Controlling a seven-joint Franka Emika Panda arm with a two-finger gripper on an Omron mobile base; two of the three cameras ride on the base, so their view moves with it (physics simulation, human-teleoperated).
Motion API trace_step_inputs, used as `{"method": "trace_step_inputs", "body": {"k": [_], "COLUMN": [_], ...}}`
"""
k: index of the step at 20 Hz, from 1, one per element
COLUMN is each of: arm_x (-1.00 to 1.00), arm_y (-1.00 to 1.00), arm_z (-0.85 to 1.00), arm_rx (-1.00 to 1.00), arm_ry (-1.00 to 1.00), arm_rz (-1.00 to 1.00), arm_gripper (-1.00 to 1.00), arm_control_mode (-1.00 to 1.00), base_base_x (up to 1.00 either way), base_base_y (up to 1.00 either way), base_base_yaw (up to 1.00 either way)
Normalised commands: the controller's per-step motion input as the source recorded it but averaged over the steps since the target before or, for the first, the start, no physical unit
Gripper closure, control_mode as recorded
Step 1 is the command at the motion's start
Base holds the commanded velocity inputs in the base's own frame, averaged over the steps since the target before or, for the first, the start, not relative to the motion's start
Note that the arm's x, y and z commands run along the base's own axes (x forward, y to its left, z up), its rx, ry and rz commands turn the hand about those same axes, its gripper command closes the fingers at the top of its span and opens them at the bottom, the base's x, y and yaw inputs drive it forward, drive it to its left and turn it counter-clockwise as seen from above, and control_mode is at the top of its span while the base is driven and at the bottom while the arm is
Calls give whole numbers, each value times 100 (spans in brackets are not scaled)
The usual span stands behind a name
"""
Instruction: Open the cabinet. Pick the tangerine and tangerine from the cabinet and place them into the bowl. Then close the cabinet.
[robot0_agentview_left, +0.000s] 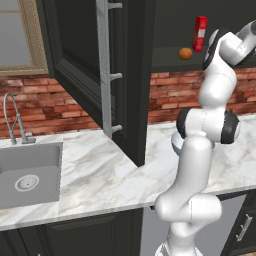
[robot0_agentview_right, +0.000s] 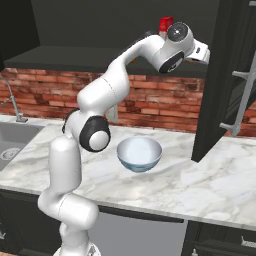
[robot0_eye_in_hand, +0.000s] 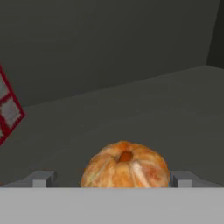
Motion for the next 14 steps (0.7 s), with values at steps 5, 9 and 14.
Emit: {"method": "trace_step_inputs", "body": {"k": [5, 9, 14], "arm_x": [60, 19, -25], "arm_y": [-9, 0, 0], "arm_z": [-20, -19, -2], "arm_rx": [0, -3, 0], "arm_ry": [0, 1, 0], "arm_rz": [0, 2, 0], "arm_gripper": [-100, 100, 100], "arm_control_mode": [-100, -100, -100], "base_base_x": [0, 0, 0], "base_base_y": [0, 0, 0], "base_base_yaw": [0, 0, 0]}}
